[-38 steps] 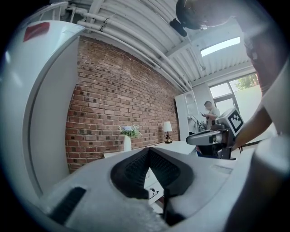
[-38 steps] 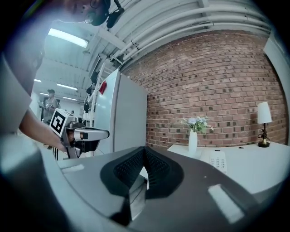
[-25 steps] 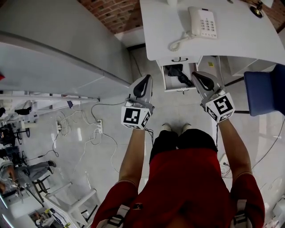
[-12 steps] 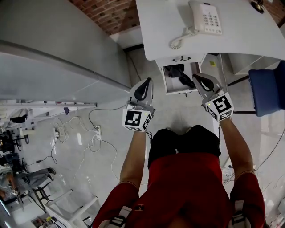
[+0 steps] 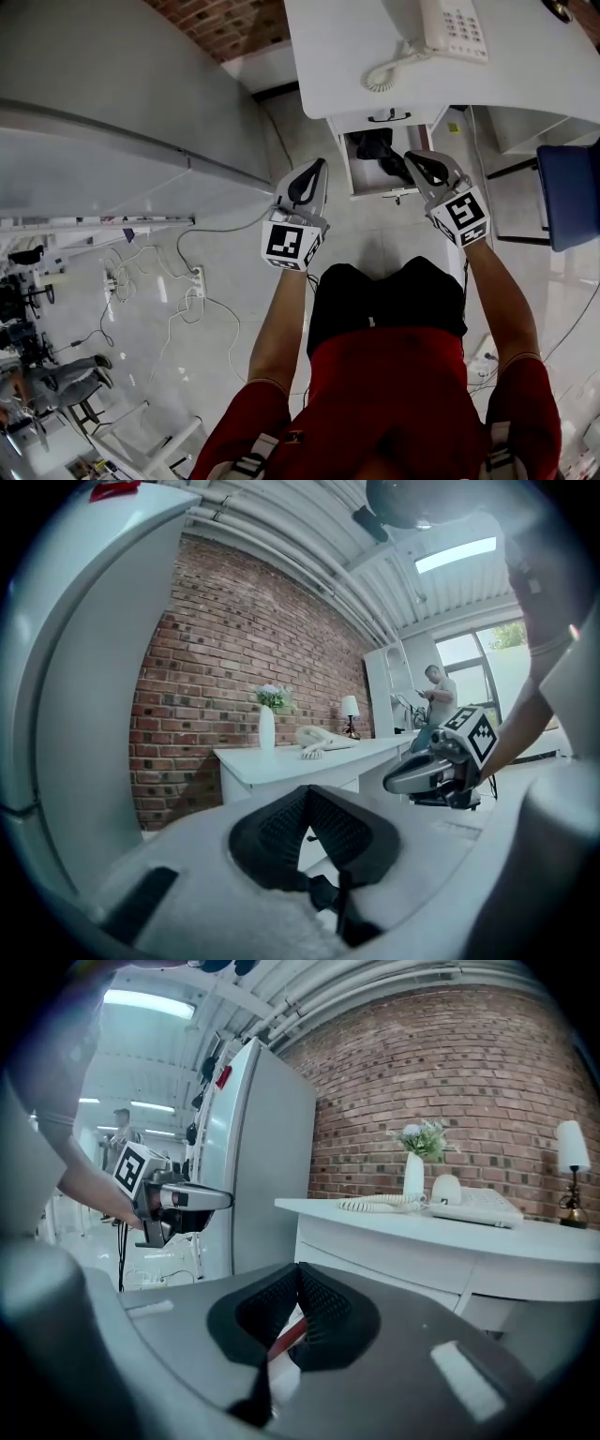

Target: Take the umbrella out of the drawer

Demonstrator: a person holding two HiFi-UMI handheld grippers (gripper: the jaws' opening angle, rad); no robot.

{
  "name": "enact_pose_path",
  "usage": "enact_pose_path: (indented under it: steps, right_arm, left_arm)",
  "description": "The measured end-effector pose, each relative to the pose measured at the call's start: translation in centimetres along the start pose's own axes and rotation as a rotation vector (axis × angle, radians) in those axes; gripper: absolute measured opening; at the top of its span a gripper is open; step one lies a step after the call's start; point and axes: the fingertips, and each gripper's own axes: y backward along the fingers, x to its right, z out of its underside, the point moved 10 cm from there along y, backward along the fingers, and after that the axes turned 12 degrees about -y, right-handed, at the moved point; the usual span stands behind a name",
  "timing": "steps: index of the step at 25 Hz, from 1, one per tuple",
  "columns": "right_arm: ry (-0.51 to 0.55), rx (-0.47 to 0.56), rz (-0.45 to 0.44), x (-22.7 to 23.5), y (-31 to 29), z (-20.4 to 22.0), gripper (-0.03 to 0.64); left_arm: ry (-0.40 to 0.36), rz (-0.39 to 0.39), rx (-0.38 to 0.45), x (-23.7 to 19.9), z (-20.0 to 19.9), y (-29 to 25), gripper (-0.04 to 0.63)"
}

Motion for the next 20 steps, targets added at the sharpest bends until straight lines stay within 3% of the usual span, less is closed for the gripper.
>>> enact_pose_path:
  steps: [20]
  right_arm:
    - [0.128,-0.146,-0.044,6.4,-11.1,12.0,0.014]
  left_arm:
    - [0.004,-0.006,-0.019,0.4,14.8,-4.6,0.005]
